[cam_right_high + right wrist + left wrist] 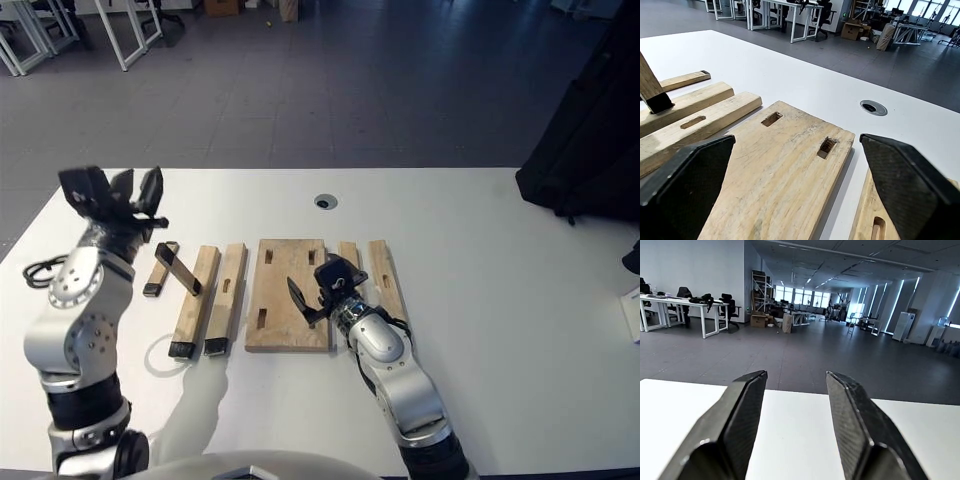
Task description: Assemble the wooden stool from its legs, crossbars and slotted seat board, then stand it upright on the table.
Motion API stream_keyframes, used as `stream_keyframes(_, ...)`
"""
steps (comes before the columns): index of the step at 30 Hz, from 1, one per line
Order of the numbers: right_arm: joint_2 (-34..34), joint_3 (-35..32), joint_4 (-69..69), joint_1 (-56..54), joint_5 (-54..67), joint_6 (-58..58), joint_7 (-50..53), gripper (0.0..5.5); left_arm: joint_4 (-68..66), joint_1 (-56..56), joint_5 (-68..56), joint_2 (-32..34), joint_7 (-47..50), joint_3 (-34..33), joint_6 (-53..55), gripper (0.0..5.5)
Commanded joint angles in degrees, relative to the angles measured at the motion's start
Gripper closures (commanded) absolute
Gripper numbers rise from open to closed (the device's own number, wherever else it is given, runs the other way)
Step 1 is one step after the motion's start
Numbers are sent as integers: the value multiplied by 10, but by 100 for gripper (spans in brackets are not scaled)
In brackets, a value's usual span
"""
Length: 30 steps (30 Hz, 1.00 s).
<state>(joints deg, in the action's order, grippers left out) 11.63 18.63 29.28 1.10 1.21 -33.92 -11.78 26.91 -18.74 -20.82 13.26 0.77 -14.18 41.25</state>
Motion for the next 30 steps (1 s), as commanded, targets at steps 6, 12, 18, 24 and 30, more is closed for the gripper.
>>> stream_keyframes(6, -2, -7, -4, -4, -5, -1, -3, 90, -38, 11, 1, 12, -29, 36, 25, 332)
stream_keyframes(12, -10, -7, 0, 2, -8, -2, 4, 90, -96, 74, 39, 4, -40, 63, -39, 332)
stream_keyframes(18, -20, -3, 5, 13, -13, -1, 13, 90, -22, -40, -23, 11, -55, 26, -38, 306)
stream_keyframes(24, -26, -3, 21, 31, -21, -8, 28, 90, 192, 197, 43, 29, -47, 103, -86, 202)
stream_keyframes(30, -17, -6, 22, 31, -18, -9, 21, 90, 209, 493, 117, -9, -24, 159, -197, 143)
